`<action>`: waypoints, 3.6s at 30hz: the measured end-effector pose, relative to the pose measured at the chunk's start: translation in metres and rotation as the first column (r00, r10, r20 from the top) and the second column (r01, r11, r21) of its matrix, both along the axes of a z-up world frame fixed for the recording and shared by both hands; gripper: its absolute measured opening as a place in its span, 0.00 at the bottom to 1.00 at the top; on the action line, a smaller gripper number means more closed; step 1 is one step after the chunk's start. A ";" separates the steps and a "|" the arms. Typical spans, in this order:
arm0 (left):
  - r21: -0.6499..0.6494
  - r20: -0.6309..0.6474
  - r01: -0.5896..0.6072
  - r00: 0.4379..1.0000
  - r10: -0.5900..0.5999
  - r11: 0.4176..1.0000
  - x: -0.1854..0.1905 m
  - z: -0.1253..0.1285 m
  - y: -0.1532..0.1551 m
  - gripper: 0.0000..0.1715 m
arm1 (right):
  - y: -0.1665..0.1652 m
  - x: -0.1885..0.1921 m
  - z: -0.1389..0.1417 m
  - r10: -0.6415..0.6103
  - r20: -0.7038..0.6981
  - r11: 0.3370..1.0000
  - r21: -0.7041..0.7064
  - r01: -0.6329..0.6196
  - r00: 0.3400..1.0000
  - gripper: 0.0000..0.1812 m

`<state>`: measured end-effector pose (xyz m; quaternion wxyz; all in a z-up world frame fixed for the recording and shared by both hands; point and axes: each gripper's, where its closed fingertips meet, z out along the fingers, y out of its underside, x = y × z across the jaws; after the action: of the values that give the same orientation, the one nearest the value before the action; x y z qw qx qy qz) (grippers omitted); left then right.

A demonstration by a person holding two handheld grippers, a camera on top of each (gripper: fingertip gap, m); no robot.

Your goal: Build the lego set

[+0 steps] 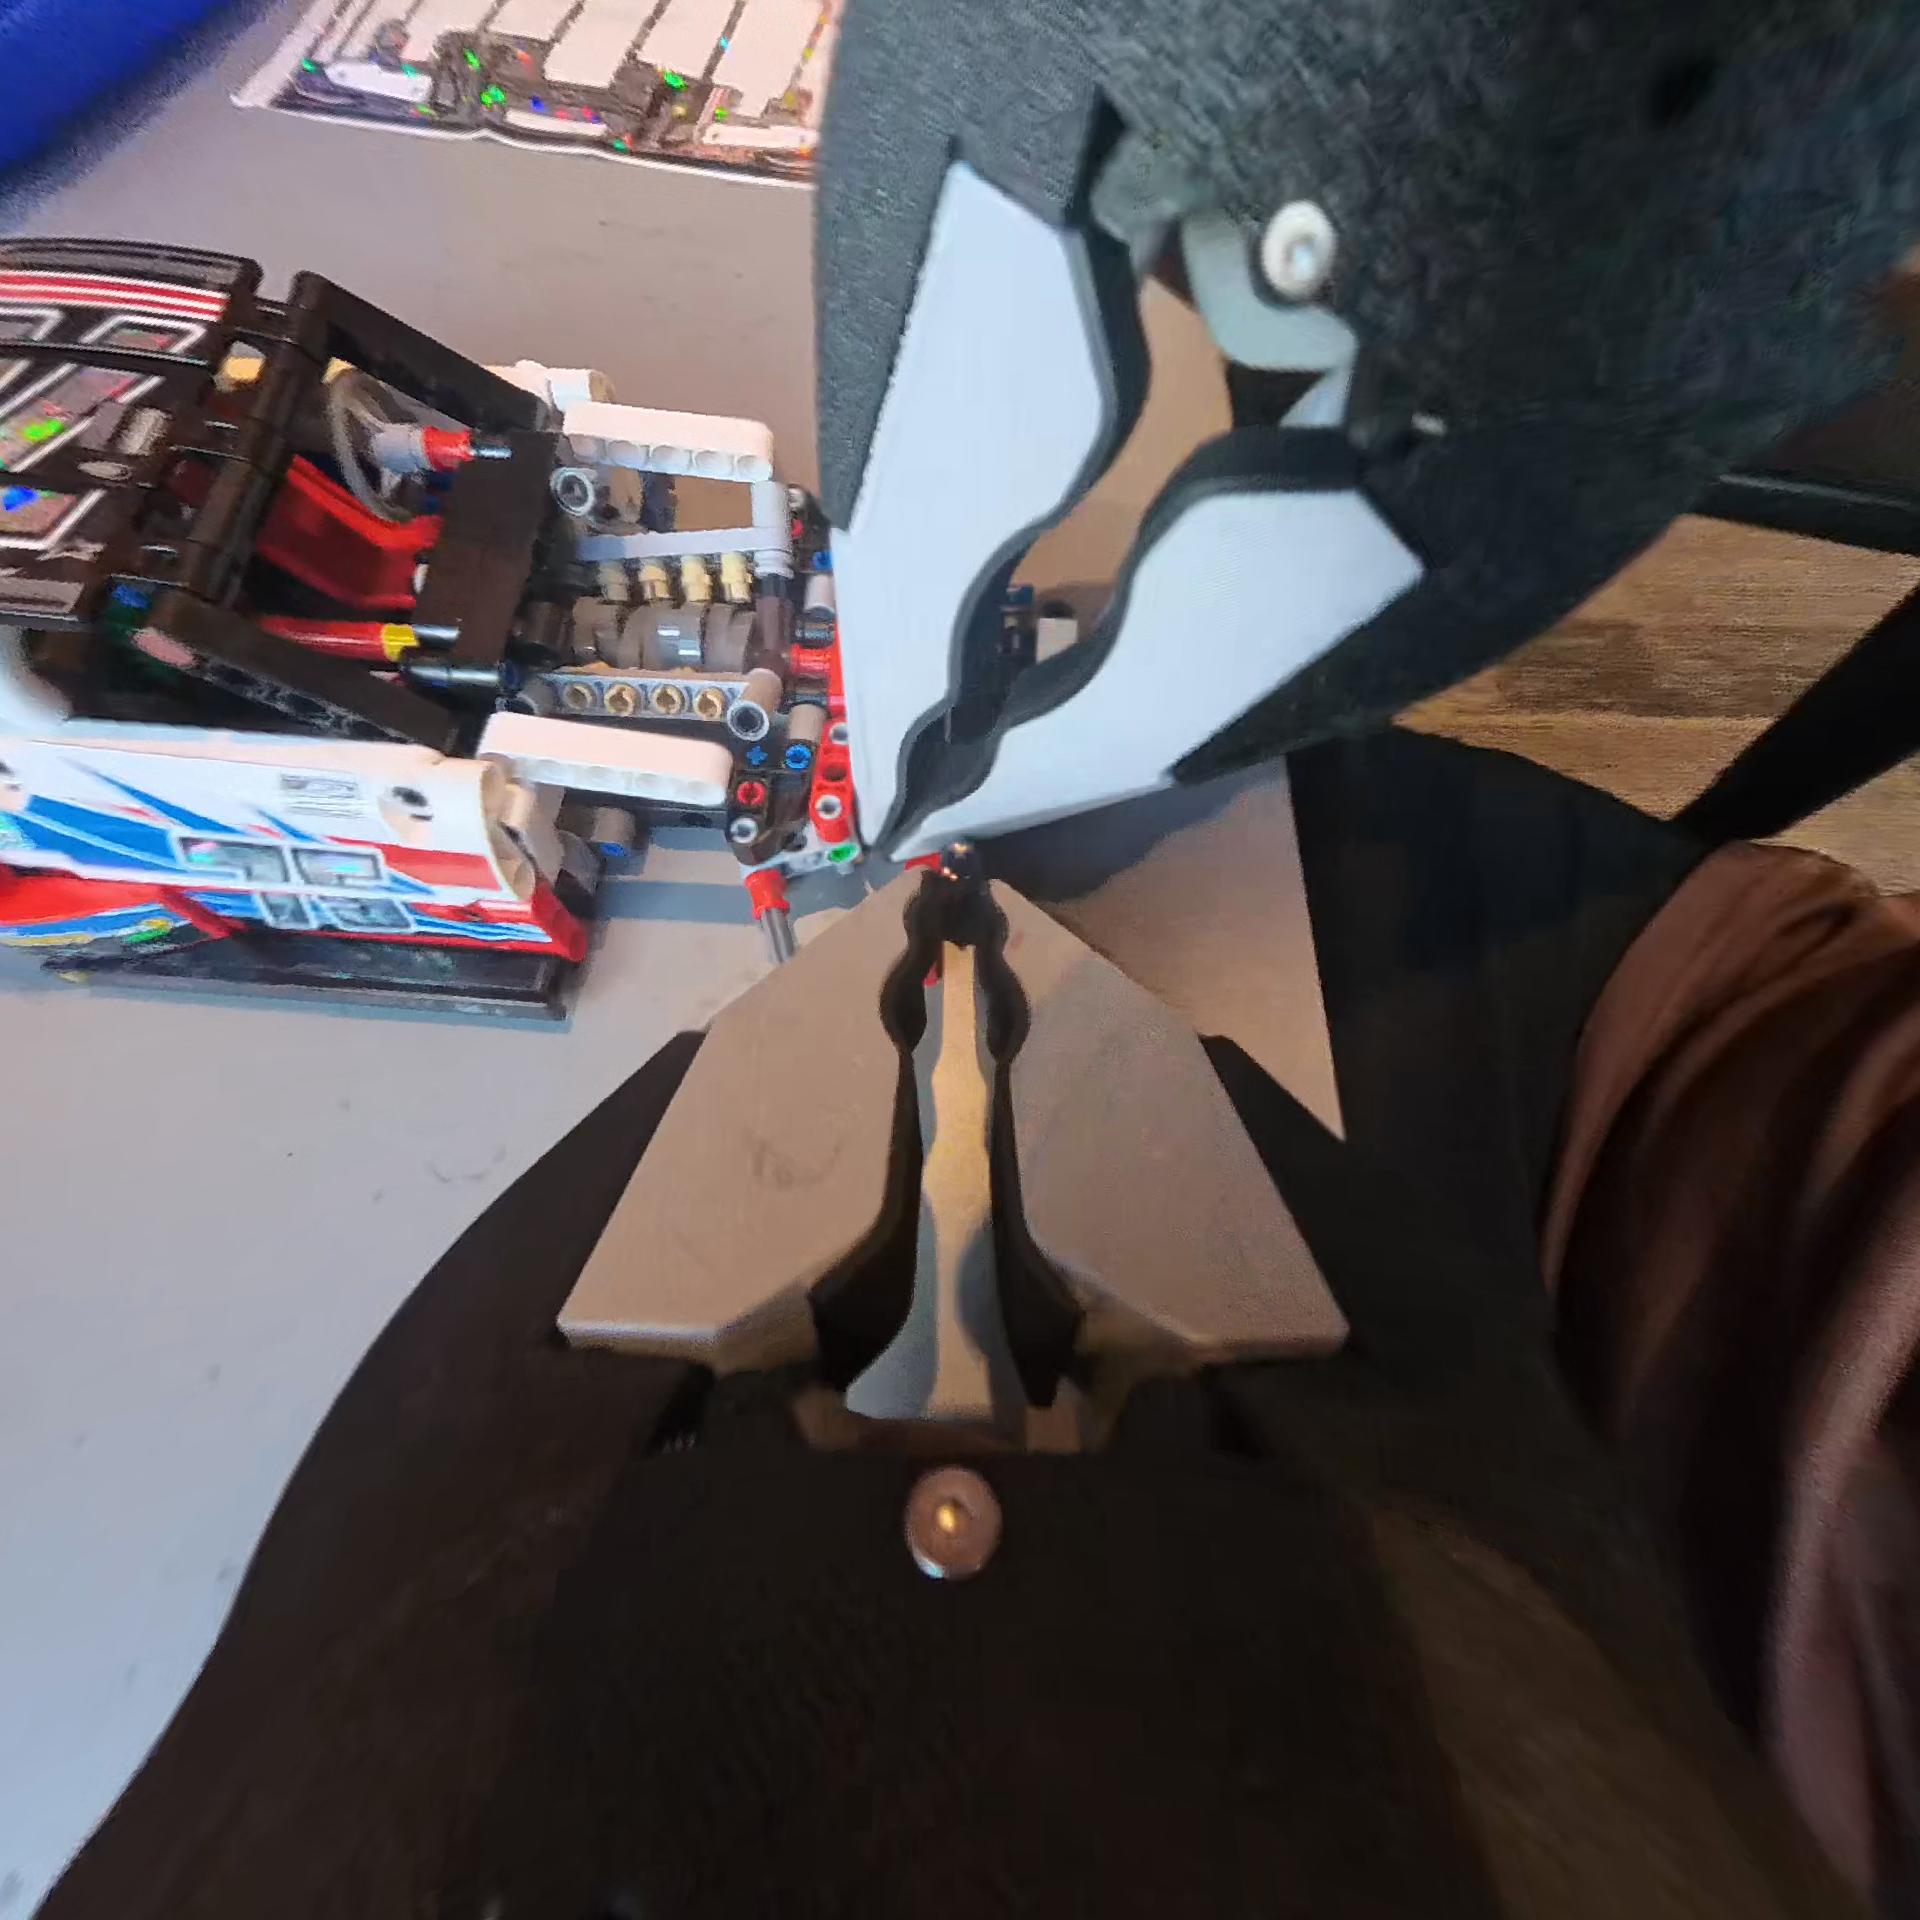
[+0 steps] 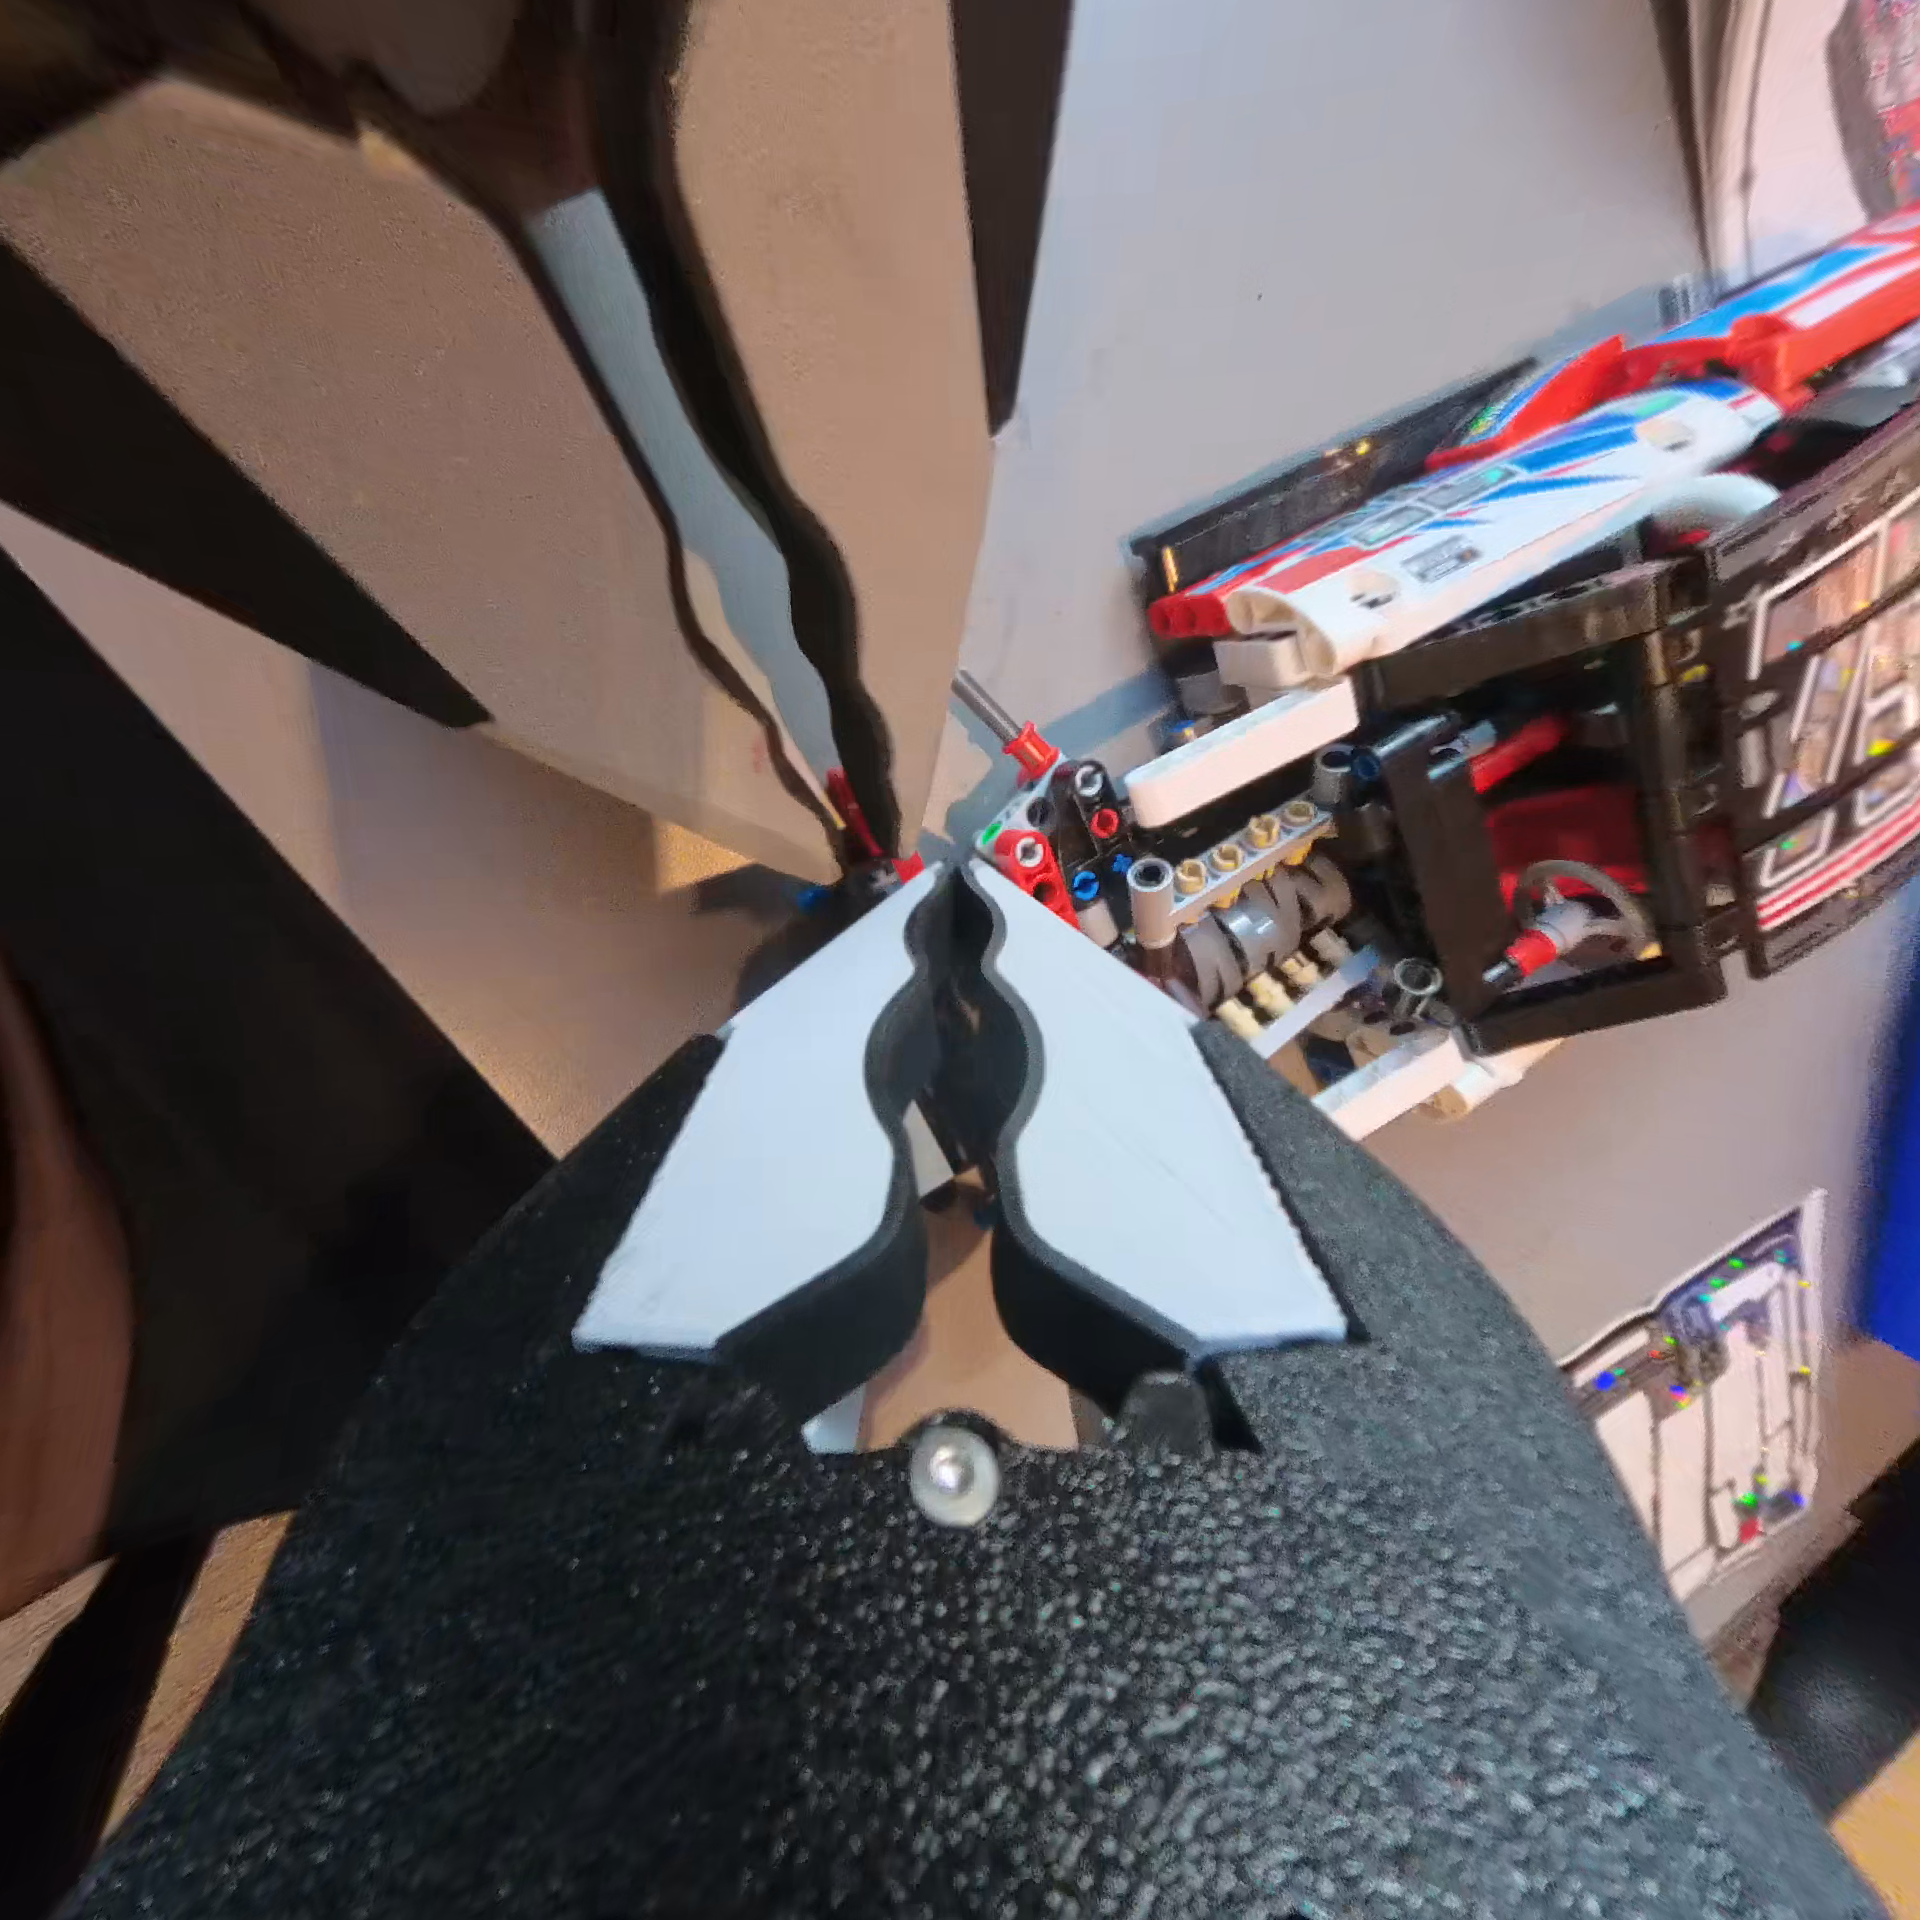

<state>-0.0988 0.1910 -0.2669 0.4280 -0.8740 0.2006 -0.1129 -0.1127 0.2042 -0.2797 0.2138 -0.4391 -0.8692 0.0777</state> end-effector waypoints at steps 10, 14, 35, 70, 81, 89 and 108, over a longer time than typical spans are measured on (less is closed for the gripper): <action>-0.006 0.035 0.007 0.999 -0.007 1.000 -0.004 0.002 -0.003 0.06 | 0.009 -0.014 0.068 -0.070 -0.181 0.994 -0.091 0.054 0.981 0.00; 0.013 -0.013 0.046 0.999 -0.046 0.999 -0.009 0.003 -0.010 0.12 | 0.037 -0.003 0.098 -0.137 -0.301 0.990 -0.052 0.128 0.944 0.00; 0.039 0.112 -0.197 0.975 0.192 0.980 -0.056 0.013 -0.037 0.26 | 0.063 0.066 0.034 -0.326 -0.435 0.889 -0.442 0.117 0.839 0.08; -0.092 -0.031 -0.120 0.993 0.117 0.989 -0.031 -0.015 -0.039 0.19 | 0.070 0.082 0.027 -0.256 -0.659 0.856 -0.495 -0.151 0.707 0.01; -0.050 -0.017 -0.088 0.996 0.087 0.995 -0.023 -0.008 -0.028 0.18 | 0.066 0.067 0.034 -0.217 -0.566 0.833 -0.532 -0.151 0.795 0.00; 0.002 -0.011 -0.079 0.997 0.079 0.997 -0.021 0.000 -0.023 0.16 | 0.048 0.033 0.050 -0.117 -0.439 0.881 -0.459 -0.111 0.891 0.00; -0.080 0.002 -0.065 0.998 0.066 0.995 -0.027 -0.011 -0.015 0.04 | 0.033 0.022 0.016 0.022 0.074 0.952 -0.306 0.002 0.997 0.00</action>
<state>-0.1263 0.1755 -0.2776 0.3965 -0.8963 0.1661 -0.1088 -0.0911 0.2376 -0.2633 0.1094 -0.4653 -0.8564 0.1953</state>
